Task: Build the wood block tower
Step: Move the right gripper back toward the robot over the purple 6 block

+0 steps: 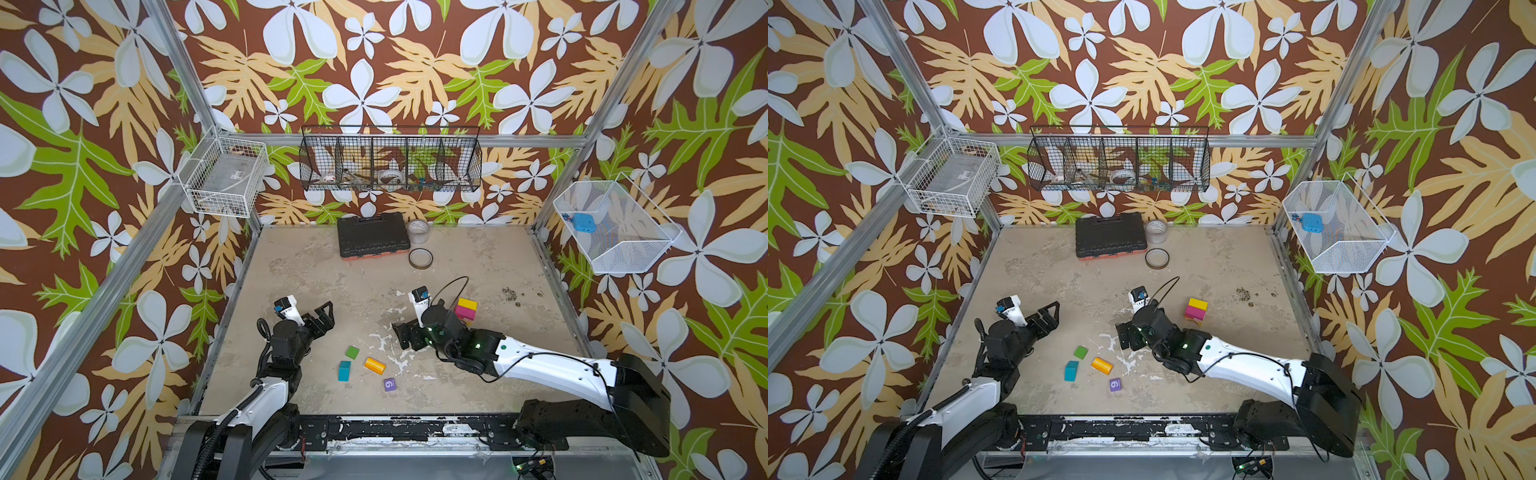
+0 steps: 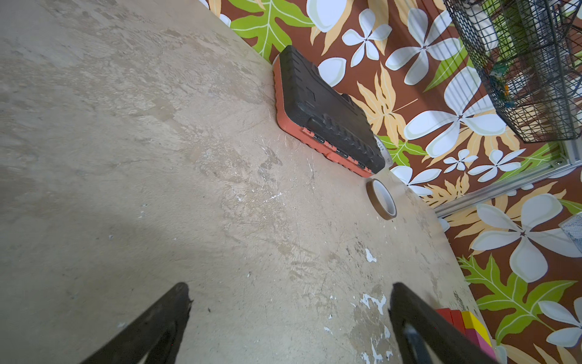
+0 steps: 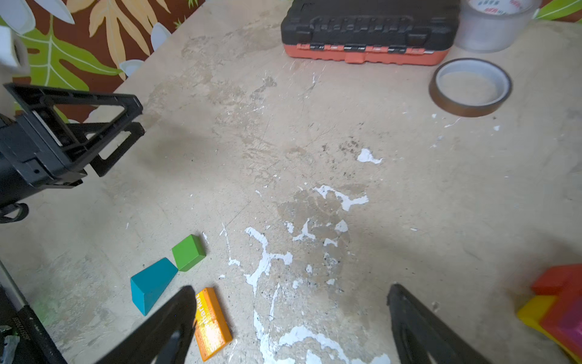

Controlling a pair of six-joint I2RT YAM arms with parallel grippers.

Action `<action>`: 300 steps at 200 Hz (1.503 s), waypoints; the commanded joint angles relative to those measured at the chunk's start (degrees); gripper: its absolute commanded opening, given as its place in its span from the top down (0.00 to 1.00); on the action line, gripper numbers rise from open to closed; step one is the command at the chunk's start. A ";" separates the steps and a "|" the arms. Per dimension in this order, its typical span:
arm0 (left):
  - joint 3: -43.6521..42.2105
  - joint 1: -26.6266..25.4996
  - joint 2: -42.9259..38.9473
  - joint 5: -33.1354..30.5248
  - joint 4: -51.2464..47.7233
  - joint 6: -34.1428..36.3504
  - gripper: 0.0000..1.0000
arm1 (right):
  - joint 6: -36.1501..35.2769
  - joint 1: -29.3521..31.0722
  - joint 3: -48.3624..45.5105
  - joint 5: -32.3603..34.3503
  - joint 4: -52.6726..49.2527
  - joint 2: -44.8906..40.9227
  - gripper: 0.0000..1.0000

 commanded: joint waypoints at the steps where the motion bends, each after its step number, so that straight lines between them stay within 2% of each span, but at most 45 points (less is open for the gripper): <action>1: 0.23 0.03 0.24 -0.34 0.59 0.19 0.00 | 1.56 0.64 0.55 -3.31 3.76 3.55 0.06; 63: 0.20 0.03 0.43 -0.26 0.65 0.27 0.00 | 3.07 3.31 3.50 -4.38 3.18 14.12 0.09; 128: 0.30 0.10 0.51 -0.06 0.82 0.27 0.00 | 1.24 9.62 6.63 -4.33 1.84 21.21 0.16; 248: 0.22 0.03 0.51 0.19 0.89 0.27 0.00 | 9.55 18.88 -0.45 4.85 -3.73 17.05 0.17; 300: 0.19 0.03 0.52 0.51 0.91 0.32 0.00 | 12.21 19.23 -2.73 3.42 -2.54 17.14 0.22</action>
